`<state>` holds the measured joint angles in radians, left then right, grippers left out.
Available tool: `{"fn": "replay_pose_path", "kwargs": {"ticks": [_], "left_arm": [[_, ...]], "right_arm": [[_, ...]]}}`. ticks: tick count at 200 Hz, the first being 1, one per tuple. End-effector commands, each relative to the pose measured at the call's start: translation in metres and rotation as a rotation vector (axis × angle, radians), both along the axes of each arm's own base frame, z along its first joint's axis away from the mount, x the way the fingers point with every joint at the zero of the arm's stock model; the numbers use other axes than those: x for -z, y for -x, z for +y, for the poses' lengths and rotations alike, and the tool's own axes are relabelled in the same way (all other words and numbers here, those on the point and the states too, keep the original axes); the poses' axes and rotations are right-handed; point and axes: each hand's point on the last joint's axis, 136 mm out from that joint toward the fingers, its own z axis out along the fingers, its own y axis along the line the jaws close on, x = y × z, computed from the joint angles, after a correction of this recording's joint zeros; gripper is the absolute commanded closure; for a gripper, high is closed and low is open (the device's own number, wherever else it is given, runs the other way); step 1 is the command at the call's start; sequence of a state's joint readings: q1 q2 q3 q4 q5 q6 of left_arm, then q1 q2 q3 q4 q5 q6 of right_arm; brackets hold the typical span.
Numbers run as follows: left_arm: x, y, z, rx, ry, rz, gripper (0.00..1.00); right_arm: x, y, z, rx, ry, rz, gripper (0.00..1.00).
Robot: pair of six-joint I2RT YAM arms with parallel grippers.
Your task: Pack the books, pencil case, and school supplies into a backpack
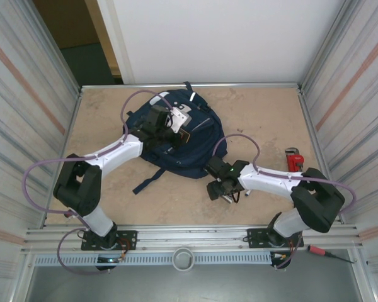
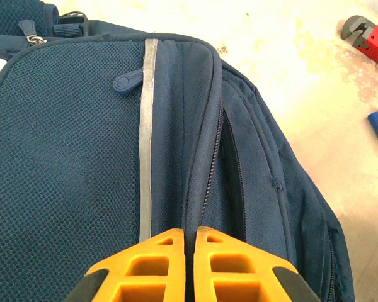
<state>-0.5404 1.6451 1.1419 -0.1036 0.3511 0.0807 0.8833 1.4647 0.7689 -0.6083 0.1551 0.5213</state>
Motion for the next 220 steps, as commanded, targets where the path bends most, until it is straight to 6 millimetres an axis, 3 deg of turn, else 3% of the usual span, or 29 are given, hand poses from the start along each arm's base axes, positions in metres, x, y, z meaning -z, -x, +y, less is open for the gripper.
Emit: {"fn": "replay_pose_path", "kwargs": {"ticks": [1, 25, 55, 69, 90, 114, 131, 152, 194, 220], "left_arm": [[-0.02, 0.0, 0.008, -0.017, 0.03, -0.043, 1.0], [-0.024, 0.0, 0.008, -0.015, 0.035, -0.052, 1.0], [-0.029, 0.0, 0.007, -0.014, 0.038, -0.056, 1.0], [-0.034, 0.001, 0.007, -0.018, 0.05, -0.058, 1.0], [-0.052, 0.003, 0.007, -0.026, 0.089, -0.071, 1.0], [-0.082, 0.003, 0.006, -0.033, 0.164, -0.082, 1.0], [-0.1, -0.001, 0.008, -0.045, 0.219, -0.076, 1.0], [-0.114, -0.009, 0.011, -0.067, 0.25, -0.072, 1.0], [-0.131, -0.021, 0.01, -0.08, 0.306, -0.057, 1.0], [-0.134, -0.026, 0.007, -0.086, 0.316, -0.053, 1.0]], "right_arm": [[0.01, 0.016, -0.005, 0.021, 0.03, 0.06, 0.31], [0.016, 0.025, -0.01, 0.034, 0.057, 0.08, 0.43], [0.005, 0.026, 0.001, 0.011, 0.046, 0.06, 0.66], [-0.007, 0.02, 0.01, 0.01, -0.007, 0.036, 0.73], [-0.042, 0.0, 0.038, 0.024, -0.22, -0.009, 0.72], [-0.106, -0.039, 0.073, 0.083, -0.603, -0.094, 0.7], [-0.145, -0.077, 0.077, 0.17, -0.794, -0.165, 0.68], [-0.171, -0.122, 0.075, 0.309, -0.913, -0.218, 0.65], [-0.167, -0.203, 0.081, 0.543, -0.987, -0.274, 0.58], [-0.151, -0.24, 0.111, 0.582, -1.019, -0.22, 0.52]]}}
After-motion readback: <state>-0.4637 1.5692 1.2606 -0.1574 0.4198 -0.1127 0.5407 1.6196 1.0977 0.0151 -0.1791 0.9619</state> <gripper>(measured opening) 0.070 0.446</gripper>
